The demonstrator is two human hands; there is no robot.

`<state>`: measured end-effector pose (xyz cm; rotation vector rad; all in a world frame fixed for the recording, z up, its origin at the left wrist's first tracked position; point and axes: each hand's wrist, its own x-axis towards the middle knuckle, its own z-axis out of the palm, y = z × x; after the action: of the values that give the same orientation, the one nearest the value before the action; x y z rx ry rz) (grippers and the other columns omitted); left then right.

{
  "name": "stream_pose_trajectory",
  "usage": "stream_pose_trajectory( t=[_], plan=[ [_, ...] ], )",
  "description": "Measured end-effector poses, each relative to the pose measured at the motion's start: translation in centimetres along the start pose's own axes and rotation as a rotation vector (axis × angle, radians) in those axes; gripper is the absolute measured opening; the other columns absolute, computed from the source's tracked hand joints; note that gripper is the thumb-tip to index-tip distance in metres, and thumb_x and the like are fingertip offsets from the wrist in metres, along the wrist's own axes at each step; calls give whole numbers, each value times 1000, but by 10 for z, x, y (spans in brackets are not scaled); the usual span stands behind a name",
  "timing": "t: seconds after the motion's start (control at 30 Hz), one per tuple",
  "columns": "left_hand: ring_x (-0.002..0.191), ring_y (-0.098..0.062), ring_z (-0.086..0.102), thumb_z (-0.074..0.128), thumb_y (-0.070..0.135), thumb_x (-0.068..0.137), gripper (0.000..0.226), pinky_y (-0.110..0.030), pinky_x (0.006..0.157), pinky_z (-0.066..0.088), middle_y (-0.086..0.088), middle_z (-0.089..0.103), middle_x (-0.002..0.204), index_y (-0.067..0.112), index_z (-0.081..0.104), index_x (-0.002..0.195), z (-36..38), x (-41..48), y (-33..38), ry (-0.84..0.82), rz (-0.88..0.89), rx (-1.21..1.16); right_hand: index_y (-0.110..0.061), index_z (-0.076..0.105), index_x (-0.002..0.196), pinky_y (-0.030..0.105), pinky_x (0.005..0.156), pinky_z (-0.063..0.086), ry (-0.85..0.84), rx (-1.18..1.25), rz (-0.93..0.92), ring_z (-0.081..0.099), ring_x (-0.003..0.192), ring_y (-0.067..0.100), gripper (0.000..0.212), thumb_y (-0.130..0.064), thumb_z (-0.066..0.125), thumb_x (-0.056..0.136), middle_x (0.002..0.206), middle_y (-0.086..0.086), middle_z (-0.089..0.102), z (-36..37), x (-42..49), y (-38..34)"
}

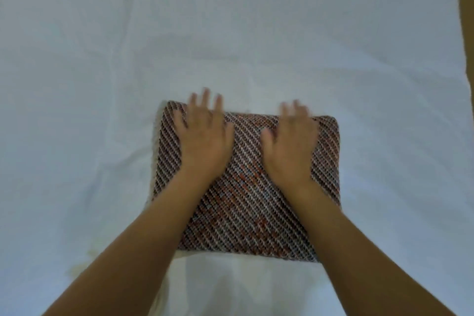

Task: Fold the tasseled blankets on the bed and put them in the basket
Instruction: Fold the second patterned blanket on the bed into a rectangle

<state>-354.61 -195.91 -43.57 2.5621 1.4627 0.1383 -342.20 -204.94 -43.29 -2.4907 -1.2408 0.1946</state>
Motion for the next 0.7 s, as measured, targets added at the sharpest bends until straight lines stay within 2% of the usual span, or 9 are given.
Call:
stream_pose_trajectory(
  t=[0.07, 0.13, 0.23, 0.33, 0.47, 0.53, 0.6, 0.67, 0.7],
  plan=[
    [140, -16, -15, 11, 44, 95, 57, -44, 111, -12, 0, -4, 156, 24, -4, 146, 18, -29, 9, -148, 153, 47, -14, 15, 147, 41, 113, -10, -218, -86, -256, 1, 144, 20, 56, -38, 20, 97, 157, 8, 11, 19, -18, -18],
    [137, -11, -20, 13, 44, 98, 55, -38, 111, -17, 2, -8, 156, 25, -12, 142, 34, -44, -7, -228, 135, 66, -19, -2, 147, 37, 109, -22, -353, -178, -328, -12, 143, 18, 56, -41, 15, 99, 157, 2, -5, 32, -29, -5],
    [138, -11, -19, 5, 56, 93, 63, -34, 109, -21, 4, -18, 150, 24, -18, 141, 43, -41, -37, -218, 74, 131, -28, -25, 139, 34, 105, -31, -373, -285, -249, -31, 135, 18, 58, -52, 4, 94, 149, -1, -27, 36, -28, 36],
    [141, -13, -17, 0, 61, 89, 68, -35, 109, -21, 3, -20, 151, 22, -21, 140, 40, -40, -54, -230, -23, 164, -30, -29, 136, 35, 105, -29, -372, -344, -98, -32, 134, 15, 58, -56, -3, 91, 147, -2, -31, 30, -29, 62],
    [143, -20, -18, 5, 58, 91, 68, -48, 112, -12, -5, -18, 156, 20, -24, 139, 23, -46, -65, -305, -255, 138, -26, -26, 136, 43, 112, -19, -345, -295, 152, -23, 140, 18, 59, -53, 4, 93, 155, 4, -20, 14, -28, 66],
    [141, -22, -22, 6, 56, 93, 68, -51, 112, -12, -8, -21, 154, 17, -20, 143, 16, -57, -45, -251, -260, 77, -19, -23, 139, 45, 114, -15, -266, -254, 160, -19, 141, 23, 62, -52, 5, 94, 155, 9, -17, 13, -35, 39],
    [141, -24, -19, 10, 50, 95, 66, -51, 112, -11, -9, -16, 153, 14, -8, 146, 13, -88, -14, -196, -122, 53, -12, -10, 144, 47, 113, -6, -223, -181, -10, -8, 142, 27, 63, -49, 7, 95, 153, 11, -9, 18, -62, -1],
    [143, -23, -4, 13, 44, 95, 61, -51, 114, 2, -11, 9, 154, 10, 7, 146, 16, -130, -4, -222, -40, 14, -8, 18, 144, 50, 111, 14, -287, -128, -253, 15, 141, 25, 59, -41, 20, 96, 152, 9, 17, 23, -98, -21],
    [142, -23, 3, 9, 47, 95, 62, -51, 113, 8, -11, 19, 153, 9, 11, 145, 16, -146, -11, -280, -66, 3, -9, 30, 142, 51, 109, 24, -357, -147, -329, 26, 139, 24, 58, -40, 25, 94, 149, 8, 28, 20, -108, -15]
  ],
)
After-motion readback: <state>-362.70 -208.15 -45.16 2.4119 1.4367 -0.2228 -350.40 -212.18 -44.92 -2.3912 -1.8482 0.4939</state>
